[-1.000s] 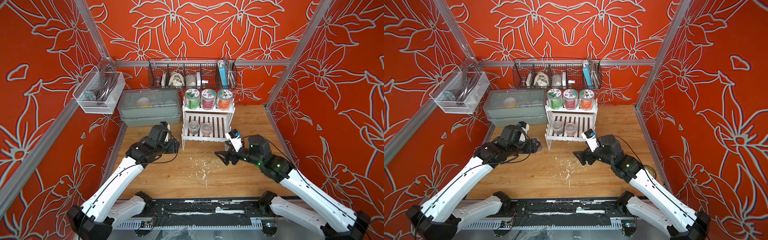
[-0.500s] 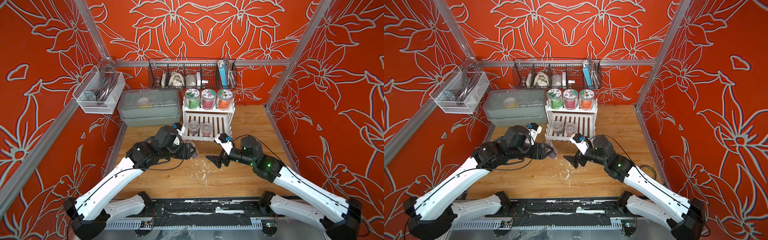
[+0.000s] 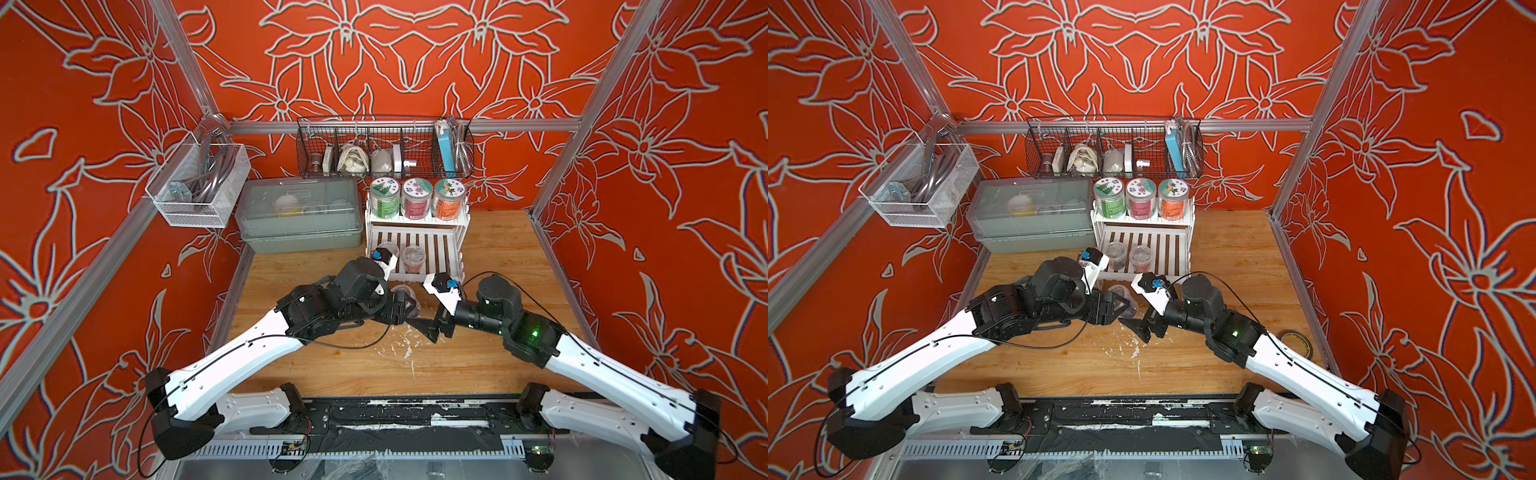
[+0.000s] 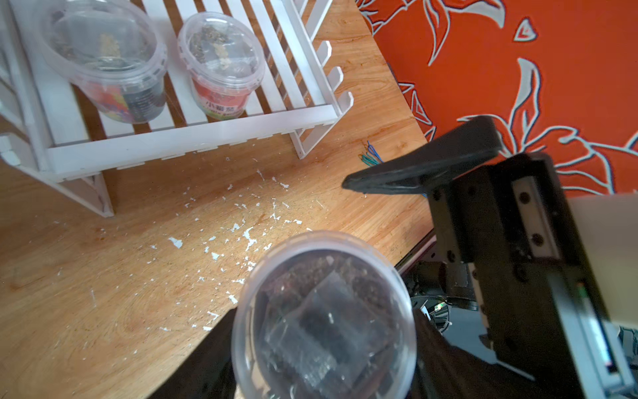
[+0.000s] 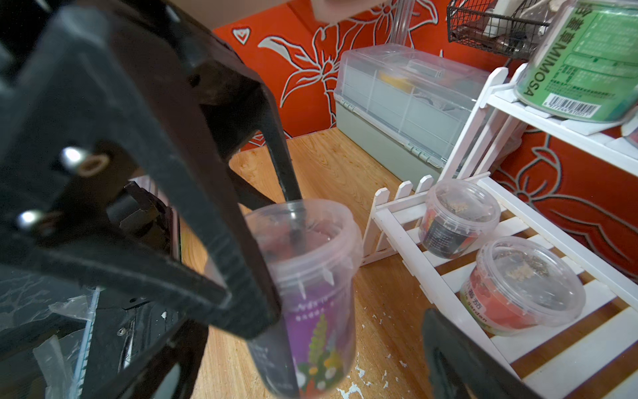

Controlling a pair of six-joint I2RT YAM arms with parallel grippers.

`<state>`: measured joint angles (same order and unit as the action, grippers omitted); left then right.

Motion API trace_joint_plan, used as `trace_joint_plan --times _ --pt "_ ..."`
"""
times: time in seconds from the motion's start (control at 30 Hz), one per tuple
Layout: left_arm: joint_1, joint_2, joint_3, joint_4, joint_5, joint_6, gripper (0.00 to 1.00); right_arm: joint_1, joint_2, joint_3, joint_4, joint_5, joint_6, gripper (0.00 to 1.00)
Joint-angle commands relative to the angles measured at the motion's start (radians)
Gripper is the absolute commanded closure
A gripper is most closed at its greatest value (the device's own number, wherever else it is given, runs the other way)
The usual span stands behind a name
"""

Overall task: Place the seed container on the shelf
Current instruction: Pick up the seed jar at the center of the board.

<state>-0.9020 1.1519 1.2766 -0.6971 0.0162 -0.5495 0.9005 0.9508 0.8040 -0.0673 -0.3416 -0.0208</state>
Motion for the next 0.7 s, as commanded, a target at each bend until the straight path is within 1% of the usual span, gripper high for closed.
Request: trace_joint_plan --times 0.0,0.27,0.67 --pt "-0.016 0.02 0.006 0.066 -0.025 0.029 0.41 0.01 0.018 -0.009 0.023 0.003 -0.008 0.0" --pt "-0.032 0.036 0.007 0.081 -0.015 0.037 0.41 0.01 0.026 -0.015 0.029 0.054 -0.018 0.01" --pt "-0.032 0.062 0.02 0.07 0.007 0.045 0.41 0.011 0.043 -0.012 0.014 0.049 -0.044 0.2"
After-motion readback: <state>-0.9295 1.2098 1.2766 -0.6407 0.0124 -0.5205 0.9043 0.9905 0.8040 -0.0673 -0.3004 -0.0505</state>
